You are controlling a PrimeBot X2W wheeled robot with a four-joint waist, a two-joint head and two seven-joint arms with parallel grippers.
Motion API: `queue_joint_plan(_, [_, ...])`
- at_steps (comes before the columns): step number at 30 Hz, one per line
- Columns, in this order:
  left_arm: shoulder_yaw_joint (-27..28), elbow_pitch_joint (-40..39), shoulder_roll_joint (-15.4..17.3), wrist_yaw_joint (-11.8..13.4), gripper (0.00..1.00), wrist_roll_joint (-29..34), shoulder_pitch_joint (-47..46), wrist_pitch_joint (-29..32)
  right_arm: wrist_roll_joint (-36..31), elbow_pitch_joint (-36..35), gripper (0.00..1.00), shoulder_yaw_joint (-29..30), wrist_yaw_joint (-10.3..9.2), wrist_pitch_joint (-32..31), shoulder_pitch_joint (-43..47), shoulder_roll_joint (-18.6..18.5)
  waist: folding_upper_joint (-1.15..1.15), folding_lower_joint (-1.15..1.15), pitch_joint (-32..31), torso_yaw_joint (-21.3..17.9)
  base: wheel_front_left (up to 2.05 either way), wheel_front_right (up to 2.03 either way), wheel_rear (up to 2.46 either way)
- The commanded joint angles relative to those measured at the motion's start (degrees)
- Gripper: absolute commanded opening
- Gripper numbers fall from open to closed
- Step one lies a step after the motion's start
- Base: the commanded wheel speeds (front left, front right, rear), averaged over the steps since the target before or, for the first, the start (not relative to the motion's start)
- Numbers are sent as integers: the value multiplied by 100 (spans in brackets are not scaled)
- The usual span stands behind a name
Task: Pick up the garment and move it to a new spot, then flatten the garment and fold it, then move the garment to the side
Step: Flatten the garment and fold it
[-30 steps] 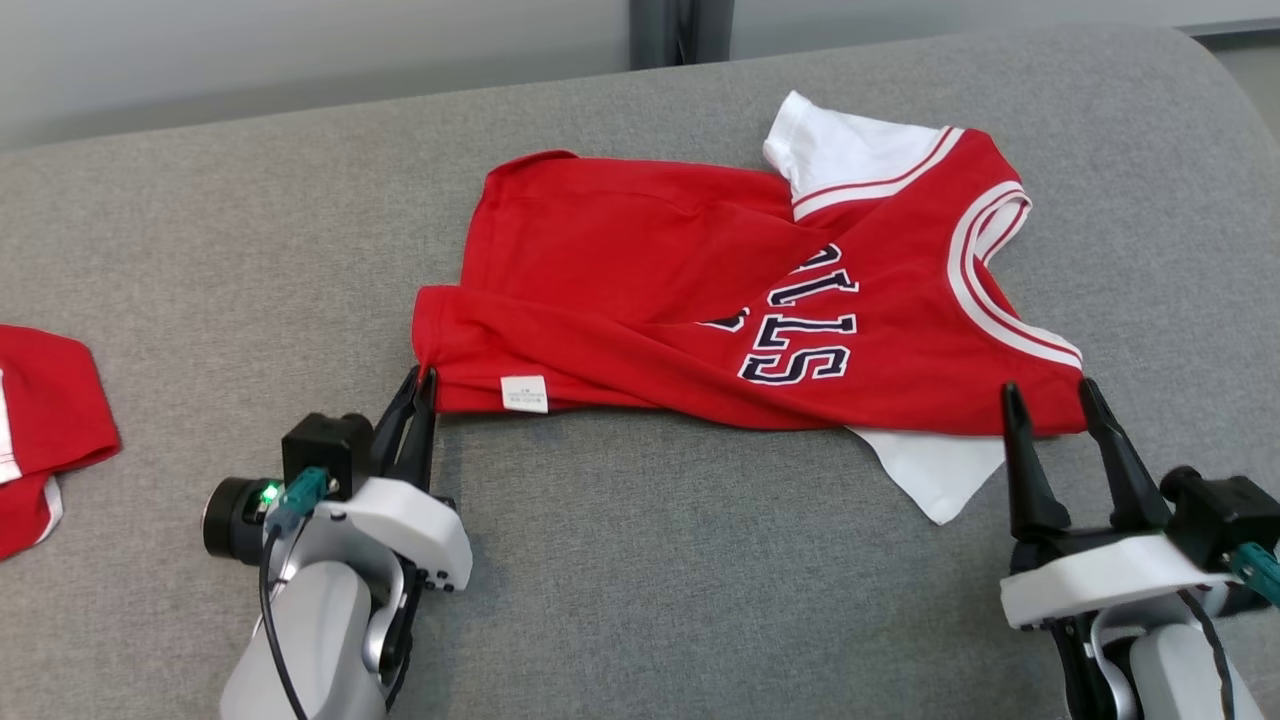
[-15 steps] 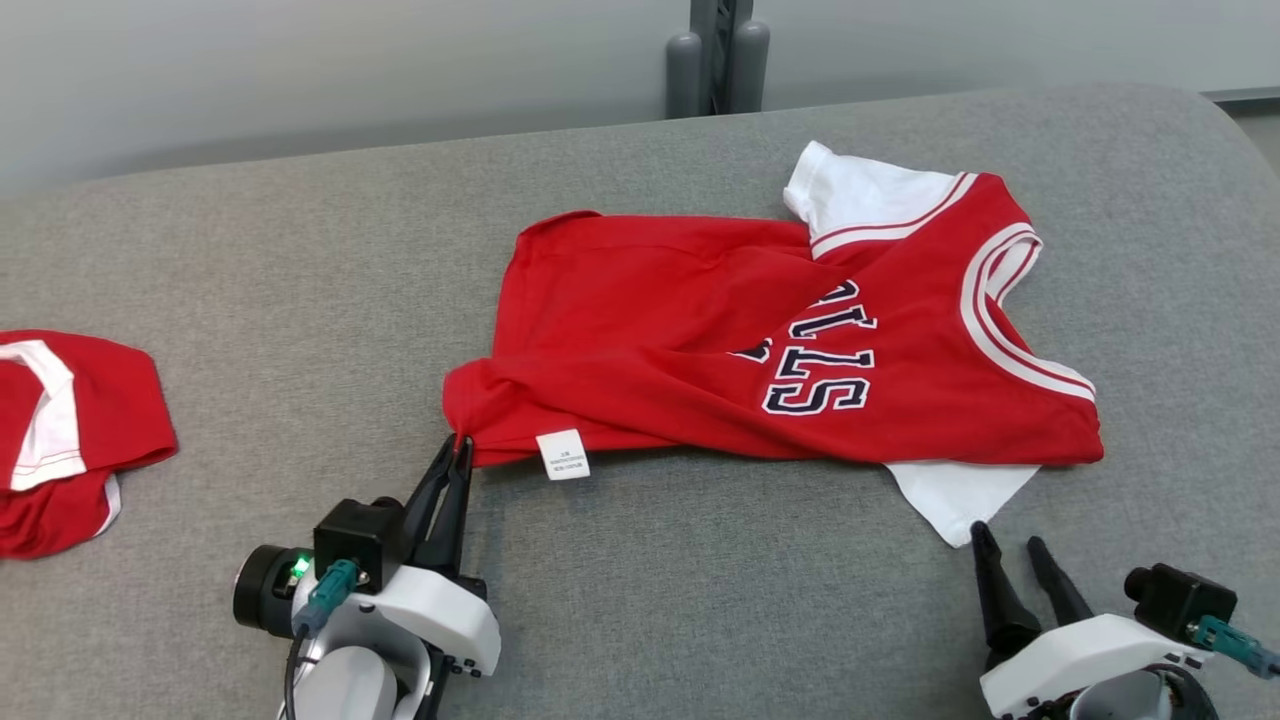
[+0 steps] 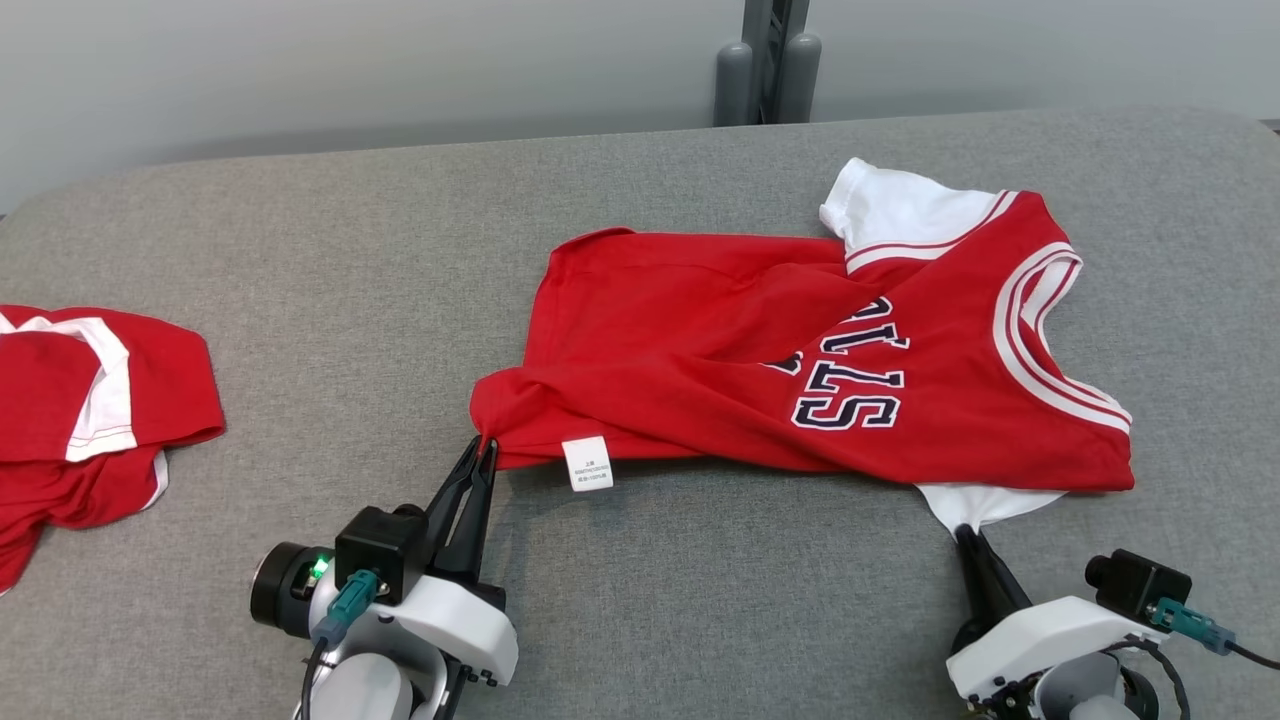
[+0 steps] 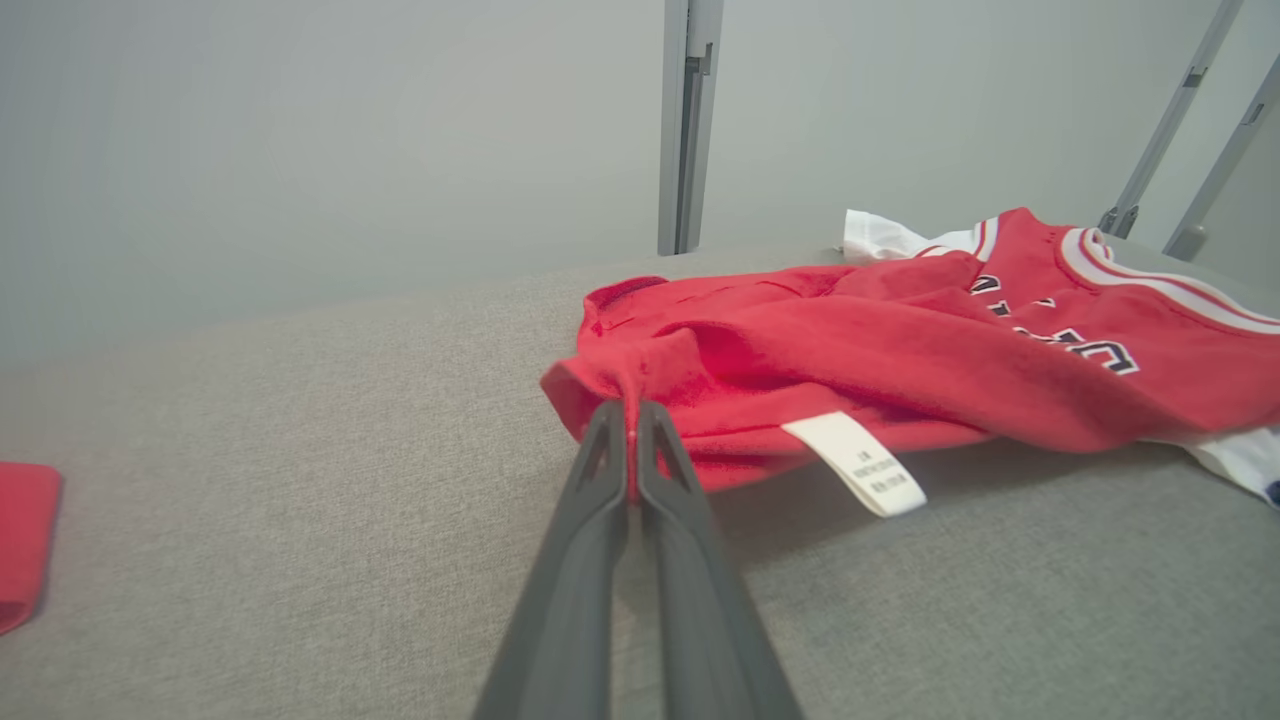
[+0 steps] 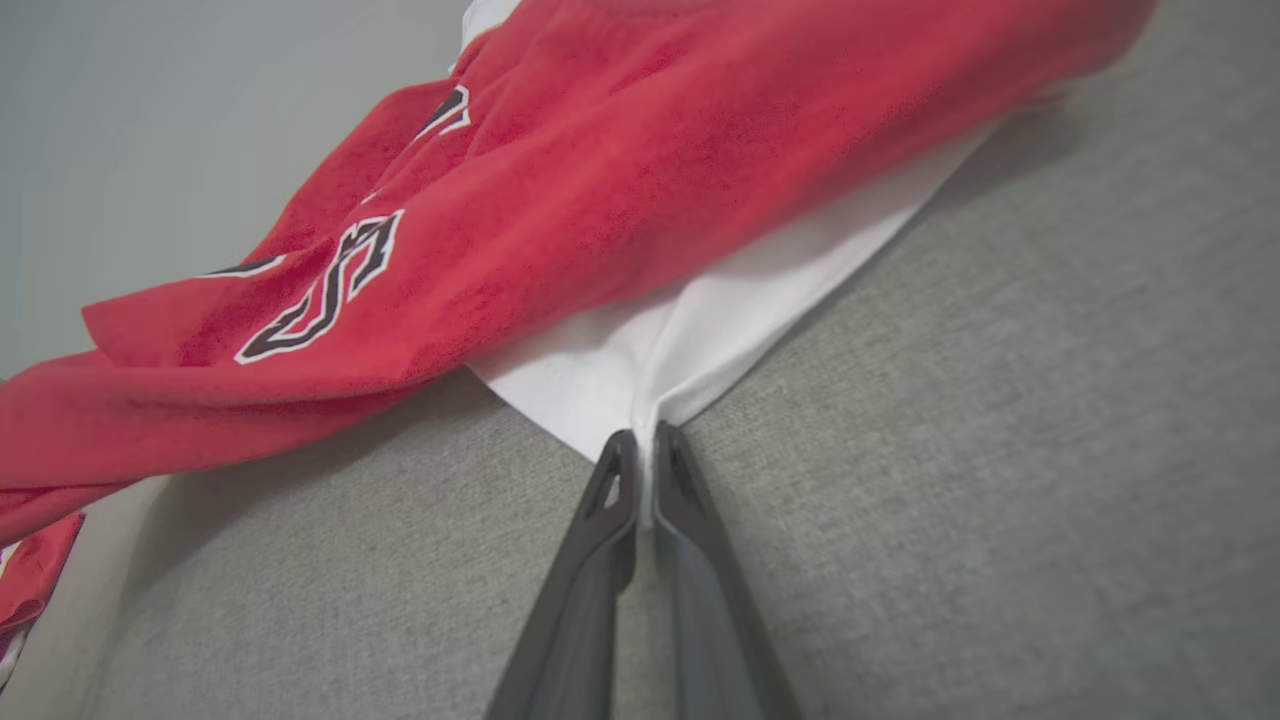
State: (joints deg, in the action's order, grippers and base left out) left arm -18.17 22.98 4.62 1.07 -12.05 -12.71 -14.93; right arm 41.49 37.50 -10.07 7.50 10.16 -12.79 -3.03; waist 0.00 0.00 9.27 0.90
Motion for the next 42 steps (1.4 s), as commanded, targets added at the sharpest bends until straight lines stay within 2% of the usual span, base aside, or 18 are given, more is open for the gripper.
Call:
queue_joint_plan(1, [14,-44,63,40,0,52,47,-34,25,43,0,-47,-2,82,-57,7,0,0,-4,11,0,0,0])
queue_joint_plan(7, [93,-253,166,69,0,75,94,-35,-614,-188,0,199,-2,398,-210,-82,0,0,-81,-45,0,0,0])
queue_joint_plan(10, [123,-397,238,69,0,99,99,-34,-879,-517,0,388,-2,437,-199,-137,0,0,-148,-90,0,0,0])
queue_joint_plan(13, [171,-522,350,56,0,127,28,-34,-1215,-988,0,566,-3,423,-226,-343,0,0,-221,-139,0,0,0])
queue_joint_plan(22, [273,-1014,693,-98,0,78,-387,157,-1733,-2717,0,1399,-2,-368,-654,-821,0,0,-465,-243,0,0,0])
queue_joint_plan(27, [316,-1305,813,-196,0,-4,-636,396,-1876,-3339,0,1689,-2,-651,-985,-954,0,0,-573,-210,0,0,0])
queue_joint_plan(31, [505,-1611,621,-365,0,-610,-822,745,-1904,-3812,0,1894,-3,-805,-1338,-826,0,0,-684,-198,0,0,0])
queue_joint_plan(35, [838,-2004,306,-449,0,-1631,-908,1322,-1977,-4027,0,1916,-2,-1123,-1561,-672,0,0,-746,-192,0,0,0])
queue_joint_plan(38, [1051,-2391,173,-330,0,-2290,-981,1887,-2116,-4118,0,1829,-2,-1354,-1686,-623,0,0,-691,-191,0,0,0])
queue_joint_plan(42, [1162,-2653,297,-137,0,-2613,-1479,2654,-2113,-4007,0,1812,-2,-1658,-2199,-604,0,0,-333,-189,0,0,0])
